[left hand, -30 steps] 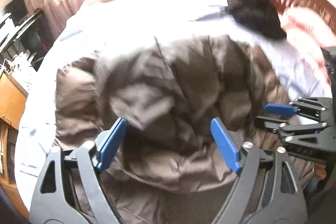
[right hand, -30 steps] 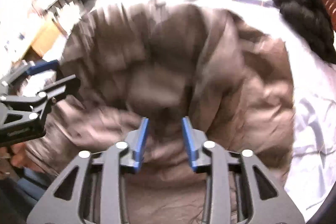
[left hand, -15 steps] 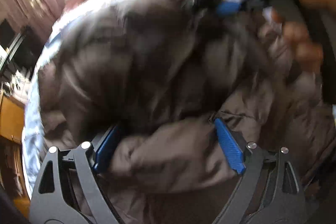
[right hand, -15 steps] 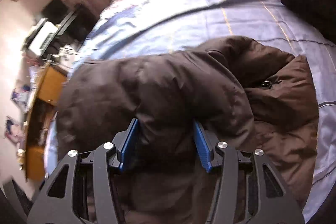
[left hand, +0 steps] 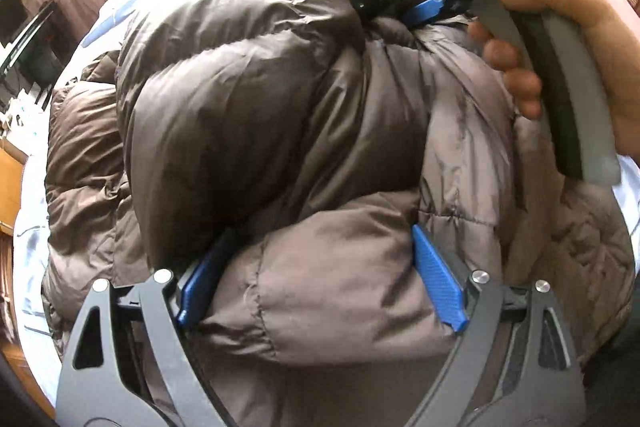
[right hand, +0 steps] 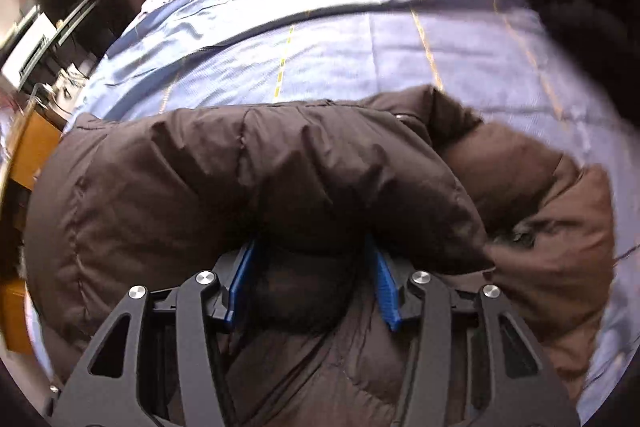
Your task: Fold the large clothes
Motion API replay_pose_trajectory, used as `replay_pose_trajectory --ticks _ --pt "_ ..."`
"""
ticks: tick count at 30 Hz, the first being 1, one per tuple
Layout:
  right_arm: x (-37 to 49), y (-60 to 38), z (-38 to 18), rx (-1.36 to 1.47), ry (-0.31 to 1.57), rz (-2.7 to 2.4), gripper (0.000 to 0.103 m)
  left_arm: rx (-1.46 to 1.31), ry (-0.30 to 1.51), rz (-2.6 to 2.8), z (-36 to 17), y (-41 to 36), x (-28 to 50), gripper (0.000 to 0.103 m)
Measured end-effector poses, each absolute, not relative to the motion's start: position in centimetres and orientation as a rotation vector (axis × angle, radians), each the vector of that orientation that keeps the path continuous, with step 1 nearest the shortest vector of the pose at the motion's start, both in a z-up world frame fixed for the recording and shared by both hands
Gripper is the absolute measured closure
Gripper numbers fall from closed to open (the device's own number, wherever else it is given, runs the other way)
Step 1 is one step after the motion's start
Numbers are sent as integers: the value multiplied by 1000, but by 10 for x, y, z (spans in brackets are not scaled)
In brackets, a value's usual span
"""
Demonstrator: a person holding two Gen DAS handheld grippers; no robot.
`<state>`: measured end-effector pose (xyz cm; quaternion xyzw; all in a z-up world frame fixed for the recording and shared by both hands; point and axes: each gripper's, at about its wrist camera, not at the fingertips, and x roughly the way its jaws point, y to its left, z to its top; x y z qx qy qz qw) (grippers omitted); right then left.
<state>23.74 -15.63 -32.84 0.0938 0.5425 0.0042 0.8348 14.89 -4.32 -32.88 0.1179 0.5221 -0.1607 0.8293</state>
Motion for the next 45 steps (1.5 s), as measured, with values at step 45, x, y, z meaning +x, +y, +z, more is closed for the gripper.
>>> replay_pose_trajectory --ticks 45 --pt "133 -242 -314 176 1369 17 27 155 1185 -376 -324 -12 184 3"
